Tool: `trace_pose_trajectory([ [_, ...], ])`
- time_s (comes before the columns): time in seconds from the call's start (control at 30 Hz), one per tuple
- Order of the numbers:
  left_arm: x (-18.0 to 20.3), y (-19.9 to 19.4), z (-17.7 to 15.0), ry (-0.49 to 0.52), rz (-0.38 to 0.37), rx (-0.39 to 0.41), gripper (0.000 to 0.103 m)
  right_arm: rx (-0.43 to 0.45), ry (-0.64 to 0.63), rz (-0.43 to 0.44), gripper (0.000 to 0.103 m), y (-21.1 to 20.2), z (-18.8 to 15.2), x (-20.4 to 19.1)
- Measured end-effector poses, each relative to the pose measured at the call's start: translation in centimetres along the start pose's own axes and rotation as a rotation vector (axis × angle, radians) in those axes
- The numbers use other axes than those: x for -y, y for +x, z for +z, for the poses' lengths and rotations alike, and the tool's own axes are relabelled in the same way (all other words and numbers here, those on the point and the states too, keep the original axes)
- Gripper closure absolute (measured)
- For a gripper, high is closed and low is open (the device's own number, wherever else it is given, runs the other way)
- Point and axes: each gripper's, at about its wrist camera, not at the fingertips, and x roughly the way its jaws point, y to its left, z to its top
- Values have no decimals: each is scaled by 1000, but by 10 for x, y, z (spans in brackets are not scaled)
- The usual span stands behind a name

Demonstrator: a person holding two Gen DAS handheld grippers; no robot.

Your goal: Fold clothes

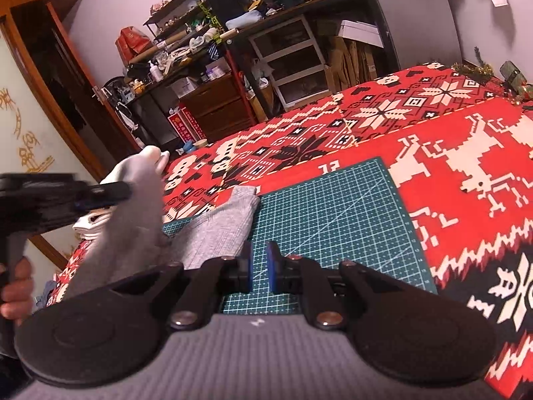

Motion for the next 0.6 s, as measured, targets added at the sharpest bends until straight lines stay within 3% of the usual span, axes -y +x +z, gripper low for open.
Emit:
trace_pose_trajectory([
  [0.17, 21, 51, -18, -17, -31, -81, 97, 6, 14, -7, 92, -8, -2, 4],
  [0.27, 13, 65, -28, -103, -79, -115, 96, 2, 10, 1, 92, -10, -4, 2],
  [0.3, 10, 64, -29, -127, -105, -112, 96, -1, 7, 8, 92, -9, -4, 1],
  [0.43, -4, 37, -28, -175, -181, -61, 75, -36, 26, 65, 92, 3, -7, -4],
  [0.6, -29, -5, -25, -146, -169, -28, 73, -88, 132, 149, 83, 33, -3, -4],
])
